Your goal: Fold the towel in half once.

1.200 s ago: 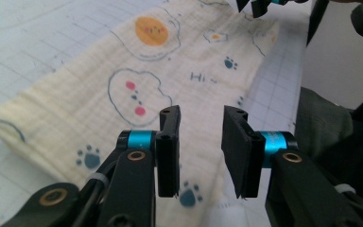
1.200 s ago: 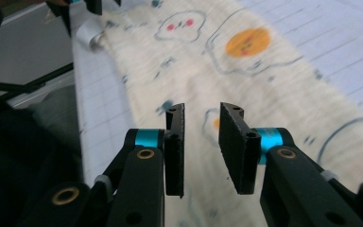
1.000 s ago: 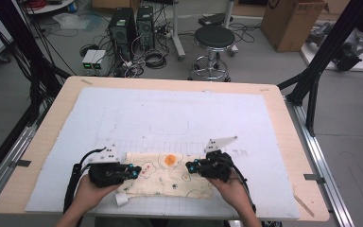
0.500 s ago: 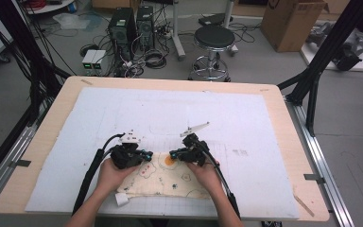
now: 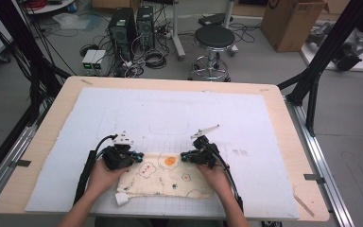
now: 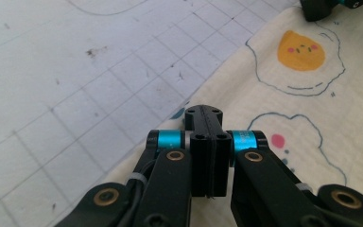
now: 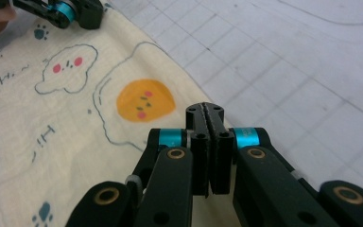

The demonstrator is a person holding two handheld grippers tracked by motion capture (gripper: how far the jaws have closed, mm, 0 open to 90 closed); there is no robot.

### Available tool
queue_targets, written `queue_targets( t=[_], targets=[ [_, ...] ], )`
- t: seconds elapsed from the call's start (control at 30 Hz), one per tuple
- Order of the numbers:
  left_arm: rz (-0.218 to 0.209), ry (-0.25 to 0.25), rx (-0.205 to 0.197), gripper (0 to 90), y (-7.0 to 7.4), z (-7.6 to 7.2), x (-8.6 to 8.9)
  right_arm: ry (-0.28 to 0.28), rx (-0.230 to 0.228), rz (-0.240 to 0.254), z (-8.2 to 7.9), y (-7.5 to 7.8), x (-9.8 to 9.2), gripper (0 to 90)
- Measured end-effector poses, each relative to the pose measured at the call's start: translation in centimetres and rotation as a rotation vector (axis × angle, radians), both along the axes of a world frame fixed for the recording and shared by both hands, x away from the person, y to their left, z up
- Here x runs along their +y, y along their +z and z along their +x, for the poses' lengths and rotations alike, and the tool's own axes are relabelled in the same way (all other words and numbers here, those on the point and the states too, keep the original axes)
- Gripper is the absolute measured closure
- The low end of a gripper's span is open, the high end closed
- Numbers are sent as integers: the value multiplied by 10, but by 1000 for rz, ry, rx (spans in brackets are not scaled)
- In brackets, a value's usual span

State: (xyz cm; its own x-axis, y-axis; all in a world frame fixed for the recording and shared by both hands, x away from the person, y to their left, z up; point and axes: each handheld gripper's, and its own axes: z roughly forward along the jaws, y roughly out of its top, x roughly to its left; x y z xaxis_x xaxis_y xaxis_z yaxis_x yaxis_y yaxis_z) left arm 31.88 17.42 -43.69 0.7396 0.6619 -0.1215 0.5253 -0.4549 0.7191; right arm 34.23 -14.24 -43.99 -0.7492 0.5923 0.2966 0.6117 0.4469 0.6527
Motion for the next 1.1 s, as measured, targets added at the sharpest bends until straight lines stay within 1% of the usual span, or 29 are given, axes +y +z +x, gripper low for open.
queue_targets(
  t=[0.07,0.13,0.17,0.2,0.23,0.3,0.33,0.37,0.43,0.47,0.5,0.57,0.63,0.67,0.7,0.77,0.83,0.87,0.97,1.0,1.03,1.1],
  targets=[
    [-5,4,-1,896,-1,-1,5,-13,3,6,-2,0,-8,896],
    [-17,11,0,896,-2,-3,8,-17,-7,10,-4,-1,-15,896],
    [-16,13,2,895,-1,-4,9,-23,-6,8,-5,-1,-19,896],
    [-5,3,0,895,-1,-4,10,-31,-6,6,-7,0,-23,895],
    [-6,7,0,895,-1,-5,11,-32,-13,1,-8,0,-27,894],
    [-7,2,2,895,-1,-6,14,-44,-15,1,-11,0,-35,892],
    [-18,7,8,895,-1,-7,17,-52,-22,-2,-12,0,-39,891],
    [-22,8,10,895,-1,-7,19,-57,-19,-9,-13,0,-43,891],
    [-29,7,-7,894,-1,-8,24,-64,-18,-11,-15,0,-49,891],
    [-46,8,-14,889,-1,-9,25,-68,-22,-9,-16,0,-51,890],
    [-57,14,-21,884,-1,-10,26,-73,-29,-10,-17,1,-53,884],
    [-75,25,-37,882,1,-11,28,-61,-49,9,-20,5,-52,876],
    [-101,43,-55,878,3,-11,29,-52,-83,29,-22,9,-49,876],
    [-102,52,-63,876,3,-10,30,-48,-90,41,-22,9,-47,877],
    [-104,65,-67,876,2,-9,30,-45,-100,37,-22,9,-44,877],
    [-77,76,-62,875,0,-7,30,-43,-102,24,-20,8,-42,877],
    [-39,80,-54,876,-4,-5,30,-51,-92,18,-17,5,-42,877],
    [-44,83,-52,877,-5,-5,30,-52,-84,7,-16,3,-43,877],
    [-44,88,-48,883,-5,-3,31,-61,-71,-14,-14,0,-44,878],
    [-51,95,-46,884,-6,-3,31,-64,-70,-17,-14,-1,-45,878],
    [-48,93,-46,884,-6,-3,31,-67,-62,-14,-14,-1,-45,878],
    [-41,89,-48,884,-5,-4,31,-67,-67,-18,-15,-1,-47,878]
  ],
)
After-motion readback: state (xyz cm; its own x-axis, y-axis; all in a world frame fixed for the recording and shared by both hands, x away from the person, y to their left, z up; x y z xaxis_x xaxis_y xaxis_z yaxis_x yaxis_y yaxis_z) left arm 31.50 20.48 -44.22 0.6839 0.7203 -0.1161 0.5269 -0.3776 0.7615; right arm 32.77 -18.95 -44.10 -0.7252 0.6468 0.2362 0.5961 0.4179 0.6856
